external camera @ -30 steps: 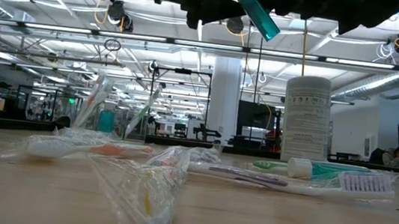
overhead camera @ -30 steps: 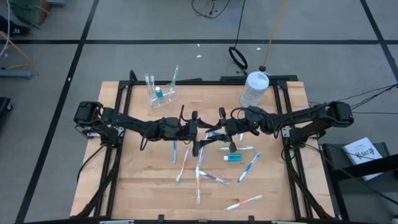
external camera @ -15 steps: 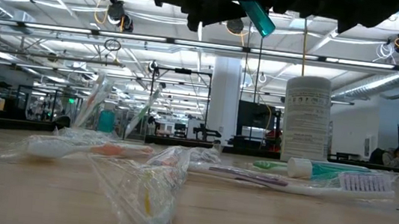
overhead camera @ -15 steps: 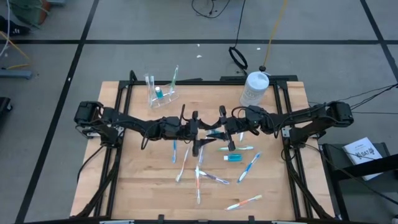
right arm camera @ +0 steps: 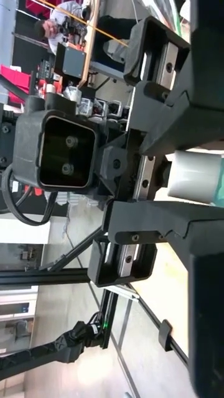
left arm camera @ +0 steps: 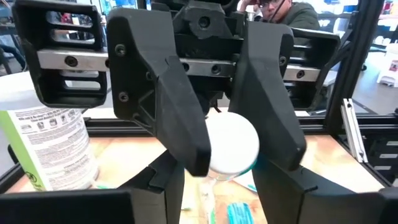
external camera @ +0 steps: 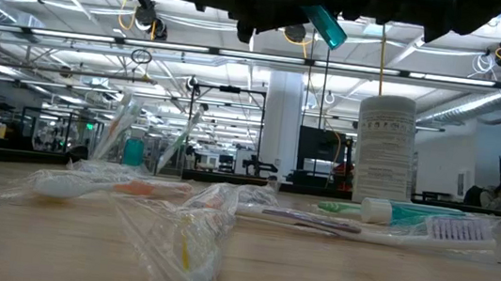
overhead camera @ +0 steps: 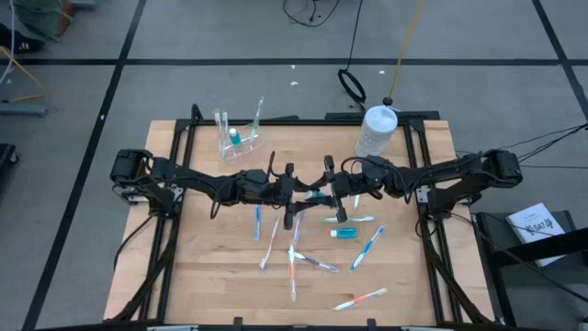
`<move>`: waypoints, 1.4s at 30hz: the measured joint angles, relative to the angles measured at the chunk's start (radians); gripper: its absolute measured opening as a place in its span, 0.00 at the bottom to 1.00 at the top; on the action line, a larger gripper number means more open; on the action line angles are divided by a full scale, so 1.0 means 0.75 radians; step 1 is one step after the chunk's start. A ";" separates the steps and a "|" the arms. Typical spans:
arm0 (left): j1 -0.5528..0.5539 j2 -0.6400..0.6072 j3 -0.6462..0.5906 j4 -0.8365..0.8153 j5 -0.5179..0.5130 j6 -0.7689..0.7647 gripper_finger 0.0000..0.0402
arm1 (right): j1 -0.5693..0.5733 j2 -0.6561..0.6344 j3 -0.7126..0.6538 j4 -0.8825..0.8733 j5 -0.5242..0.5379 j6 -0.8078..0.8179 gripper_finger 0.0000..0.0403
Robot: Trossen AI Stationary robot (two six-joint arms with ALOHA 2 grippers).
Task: Pick & Place toothbrushing station
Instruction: Put the mouthwash into the transparent organizer
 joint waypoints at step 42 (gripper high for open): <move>0.564 -0.294 -0.001 -1.334 -0.787 -0.451 0.46 | 0.001 -0.256 -0.001 -0.701 0.747 0.098 0.51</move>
